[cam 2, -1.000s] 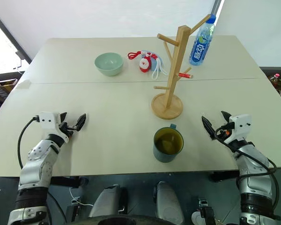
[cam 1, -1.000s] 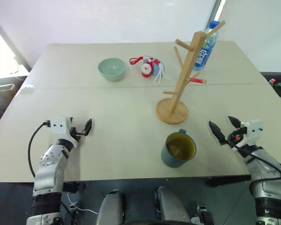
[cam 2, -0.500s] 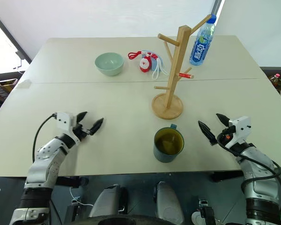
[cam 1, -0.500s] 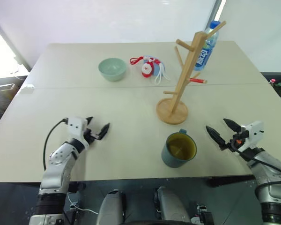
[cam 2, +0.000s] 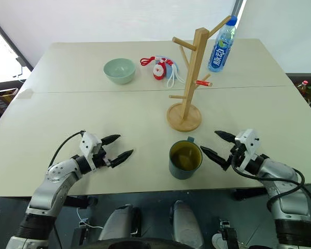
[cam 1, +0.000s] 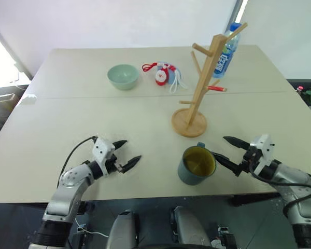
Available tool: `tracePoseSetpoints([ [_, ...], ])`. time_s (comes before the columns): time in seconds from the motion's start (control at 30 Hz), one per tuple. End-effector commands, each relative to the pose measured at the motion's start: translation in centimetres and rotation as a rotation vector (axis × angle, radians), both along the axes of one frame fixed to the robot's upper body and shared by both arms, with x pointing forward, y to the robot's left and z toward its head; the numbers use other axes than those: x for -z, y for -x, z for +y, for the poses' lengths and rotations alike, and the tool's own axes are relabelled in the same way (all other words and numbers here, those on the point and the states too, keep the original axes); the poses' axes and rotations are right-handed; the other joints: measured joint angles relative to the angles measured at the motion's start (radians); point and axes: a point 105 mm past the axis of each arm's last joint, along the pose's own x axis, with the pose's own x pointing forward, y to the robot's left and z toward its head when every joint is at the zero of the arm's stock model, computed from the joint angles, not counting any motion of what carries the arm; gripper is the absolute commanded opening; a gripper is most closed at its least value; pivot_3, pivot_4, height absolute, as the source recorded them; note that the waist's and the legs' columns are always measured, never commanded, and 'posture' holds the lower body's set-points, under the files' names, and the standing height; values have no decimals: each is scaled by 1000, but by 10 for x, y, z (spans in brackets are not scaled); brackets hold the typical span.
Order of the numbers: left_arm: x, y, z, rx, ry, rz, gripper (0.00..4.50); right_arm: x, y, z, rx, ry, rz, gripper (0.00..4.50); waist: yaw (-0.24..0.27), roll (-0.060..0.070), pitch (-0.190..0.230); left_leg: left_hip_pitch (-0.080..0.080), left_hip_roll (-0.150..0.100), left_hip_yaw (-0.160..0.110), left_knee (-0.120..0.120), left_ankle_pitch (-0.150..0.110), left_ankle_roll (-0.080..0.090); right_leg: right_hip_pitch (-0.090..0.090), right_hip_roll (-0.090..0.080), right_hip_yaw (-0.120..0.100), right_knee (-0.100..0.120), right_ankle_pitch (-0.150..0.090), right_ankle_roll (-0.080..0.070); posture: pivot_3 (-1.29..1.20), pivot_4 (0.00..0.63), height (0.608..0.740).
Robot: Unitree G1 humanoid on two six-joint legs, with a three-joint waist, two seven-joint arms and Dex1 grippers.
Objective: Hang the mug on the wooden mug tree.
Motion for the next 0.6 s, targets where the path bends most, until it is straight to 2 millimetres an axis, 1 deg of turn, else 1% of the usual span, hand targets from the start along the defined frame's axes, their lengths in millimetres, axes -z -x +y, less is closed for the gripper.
tracePoseSetpoints([
  [0.03,-20,9,-11,90,33,-34,4500,-2,-3,7,-50,6,-12,4455,2,0,0,0,0,-1,0,0,0,0,0,0,0,0,0,0,150,740],
  [0.17,-23,22,-21,195,-9,-15,4500,0,-9,12,-88,-2,-3,4455,0,0,0,0,0,0,0,0,0,0,0,0,0,0,0,0,150,740],
  [0.23,-25,24,-25,218,-16,-13,4500,1,-11,14,-106,-2,1,4455,0,1,0,0,0,0,0,0,0,0,0,0,0,0,0,0,150,740],
  [0.4,-28,22,-24,205,-20,-18,4500,-1,-11,22,-157,-2,8,4455,0,1,1,0,0,0,0,0,0,0,1,0,0,0,0,0,150,740],
  [0.6,-27,22,-26,210,-24,-18,4500,-6,-16,31,-200,4,2,4455,0,1,1,0,0,0,0,0,0,0,1,0,0,0,0,0,150,740],
])
